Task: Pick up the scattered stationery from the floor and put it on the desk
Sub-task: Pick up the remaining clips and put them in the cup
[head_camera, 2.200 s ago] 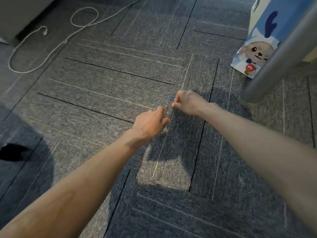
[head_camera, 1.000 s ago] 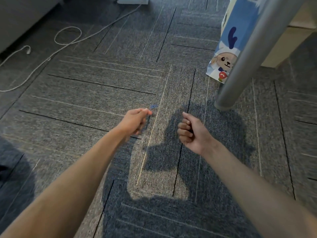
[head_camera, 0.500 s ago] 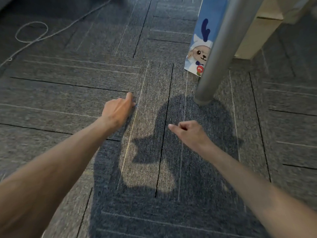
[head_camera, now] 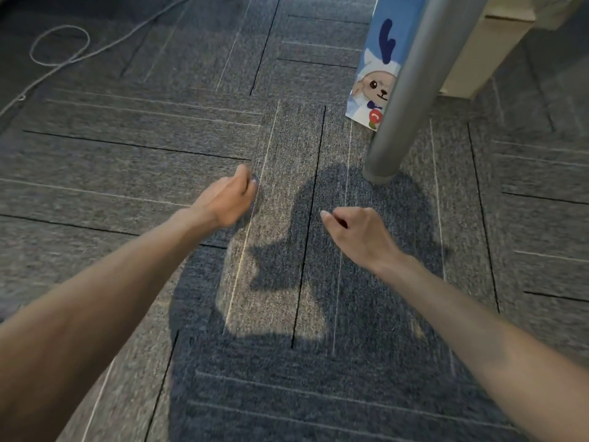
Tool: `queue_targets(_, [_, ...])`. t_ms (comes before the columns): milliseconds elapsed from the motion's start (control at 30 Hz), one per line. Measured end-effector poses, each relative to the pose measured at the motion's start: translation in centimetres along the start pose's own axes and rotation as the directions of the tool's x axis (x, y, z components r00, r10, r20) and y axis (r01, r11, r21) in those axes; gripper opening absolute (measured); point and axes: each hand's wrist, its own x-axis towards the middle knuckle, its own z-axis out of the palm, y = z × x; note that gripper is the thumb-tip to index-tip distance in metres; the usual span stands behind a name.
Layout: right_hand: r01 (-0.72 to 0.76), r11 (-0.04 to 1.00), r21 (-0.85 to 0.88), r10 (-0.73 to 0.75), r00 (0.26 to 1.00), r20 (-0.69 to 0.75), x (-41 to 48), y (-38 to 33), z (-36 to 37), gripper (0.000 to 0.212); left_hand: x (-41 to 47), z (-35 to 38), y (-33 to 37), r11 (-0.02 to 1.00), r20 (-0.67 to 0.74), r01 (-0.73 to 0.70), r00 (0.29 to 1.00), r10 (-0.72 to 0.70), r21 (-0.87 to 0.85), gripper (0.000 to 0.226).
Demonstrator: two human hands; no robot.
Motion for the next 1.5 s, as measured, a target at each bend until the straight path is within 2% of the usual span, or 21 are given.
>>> queue_targets(33, [0.013, 1.0, 0.006, -0.013, 1.0, 0.0, 0.0, -0.2, 0.0, 0.045, -1.2, 0.2, 0.6, 0.995, 0.009, 0.009, 1.0, -0.009, -0.104, 0.023])
queue_targets(100, [0.053, 0.999, 0.007, -0.053, 0.999, 0.001, -0.4, -1.1, -0.2, 0.043, -4.1, 0.9, 1.9, 0.983, 0.023, -0.01, 1.0, 0.014, -0.184, 0.022])
queue_targets(200, [0.086, 0.996, 0.005, -0.086, 0.996, 0.031, -2.1, -3.6, -1.6, 0.043, -8.6, 0.4, 4.1, 0.984, 0.004, -0.016, 1.0, 0.017, -0.178, 0.022])
queue_targets(300, [0.063, 0.998, 0.016, -0.064, 0.996, 0.06, -5.4, -7.5, -4.6, 0.046, -13.7, -2.3, 7.2, 0.984, -0.08, -0.122, 0.99, 0.112, -0.133, 0.016])
queue_targets(400, [0.032, 0.999, 0.037, -0.035, 0.994, 0.104, -9.2, -13.1, -9.8, 0.044, -19.1, -7.1, 11.2, 0.991, -0.039, -0.053, 0.998, 0.049, -0.123, 0.012])
queue_targets(533, [0.049, 0.999, 0.002, -0.048, 0.987, 0.152, -12.6, -21.8, -18.6, 0.042, -25.4, -16.3, 16.9, 0.99, 0.055, 0.027, 0.998, -0.019, -0.14, 0.013])
queue_targets(700, [0.05, 0.999, 0.0, -0.05, 0.993, 0.106, -13.9, -34.1, -29.6, 0.05, -30.8, -31.7, 24.2, 0.977, 0.056, 0.107, 0.994, -0.098, -0.183, 0.014])
queue_targets(900, [0.041, 0.999, 0.022, -0.043, 0.994, 0.1, -12.6, -48.8, -40.7, 0.047, -34.9, -49.3, 29.8, 0.993, -0.011, 0.072, 0.997, -0.073, -0.097, 0.019])
queue_targets(1100, [0.15, 0.987, -0.049, -0.148, 0.988, 0.039, -10.1, -60.1, -48.1, 0.042, -36.3, -62.0, 31.3, 0.997, -0.052, 0.075, 0.996, -0.076, -0.023, 0.019])
queue_targets(1333, [0.148, 0.985, -0.092, -0.153, 0.987, -0.051, -3.3, -65.9, -53.4, 0.042, -32.2, -71.0, 32.9, 0.999, -0.096, 0.037, 0.995, -0.035, 0.022, 0.017])
queue_targets(1500, [0.261, 0.962, -0.08, -0.263, 0.965, -0.021, 4.8, -68.1, -57.4, 0.039, -25.8, -75.3, 34.7, 1.0, -0.185, 0.012, 0.983, -0.012, -0.003, 0.019])
